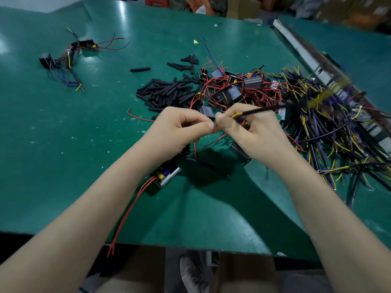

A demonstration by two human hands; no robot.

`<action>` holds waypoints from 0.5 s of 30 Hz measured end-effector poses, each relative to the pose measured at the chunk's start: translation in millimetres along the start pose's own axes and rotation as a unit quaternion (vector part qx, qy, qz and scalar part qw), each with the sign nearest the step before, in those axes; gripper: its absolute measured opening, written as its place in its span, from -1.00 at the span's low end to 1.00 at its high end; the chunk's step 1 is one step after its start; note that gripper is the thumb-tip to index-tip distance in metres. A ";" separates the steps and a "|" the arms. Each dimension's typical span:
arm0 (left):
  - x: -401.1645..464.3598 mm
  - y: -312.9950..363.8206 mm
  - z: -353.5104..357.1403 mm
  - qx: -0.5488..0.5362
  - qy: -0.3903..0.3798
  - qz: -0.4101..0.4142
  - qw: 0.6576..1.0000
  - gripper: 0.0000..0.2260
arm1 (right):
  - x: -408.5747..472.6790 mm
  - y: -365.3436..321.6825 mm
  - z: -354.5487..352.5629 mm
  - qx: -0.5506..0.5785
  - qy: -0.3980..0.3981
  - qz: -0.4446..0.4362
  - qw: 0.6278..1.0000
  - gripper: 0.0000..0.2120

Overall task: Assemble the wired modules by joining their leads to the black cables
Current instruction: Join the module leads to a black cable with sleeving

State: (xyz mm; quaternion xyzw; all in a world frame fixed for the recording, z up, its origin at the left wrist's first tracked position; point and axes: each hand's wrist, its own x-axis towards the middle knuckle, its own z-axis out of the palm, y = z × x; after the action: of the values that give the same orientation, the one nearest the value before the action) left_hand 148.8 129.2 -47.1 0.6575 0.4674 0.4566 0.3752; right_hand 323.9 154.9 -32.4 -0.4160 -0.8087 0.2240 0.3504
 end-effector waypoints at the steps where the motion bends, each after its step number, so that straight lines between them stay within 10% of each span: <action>1: 0.0 0.9 -2.4 0.089 0.015 0.052 0.995 -0.88 | 2.0 -3.2 0.1 0.006 -0.013 0.037 0.999 -0.77; 9: 0.4 13.9 -17.5 0.515 0.057 0.397 0.757 -0.76 | 6.1 -19.5 2.4 0.279 -0.088 0.373 0.880 -0.75; 12: -0.6 15.5 -15.1 0.532 0.079 0.429 0.726 -0.73 | 4.6 -21.5 -0.9 0.365 -0.112 0.442 0.811 -0.73; 15: 0.6 12.2 -15.3 0.516 0.079 0.396 0.756 -0.75 | 1.4 -21.0 -2.4 0.379 -0.102 0.420 0.818 -0.75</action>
State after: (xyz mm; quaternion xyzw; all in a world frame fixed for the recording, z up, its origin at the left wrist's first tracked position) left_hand 137.7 127.3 -31.2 0.8390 0.3586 0.3045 -0.2734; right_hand 314.3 144.6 -16.6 -0.5242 -0.4379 0.6793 0.2684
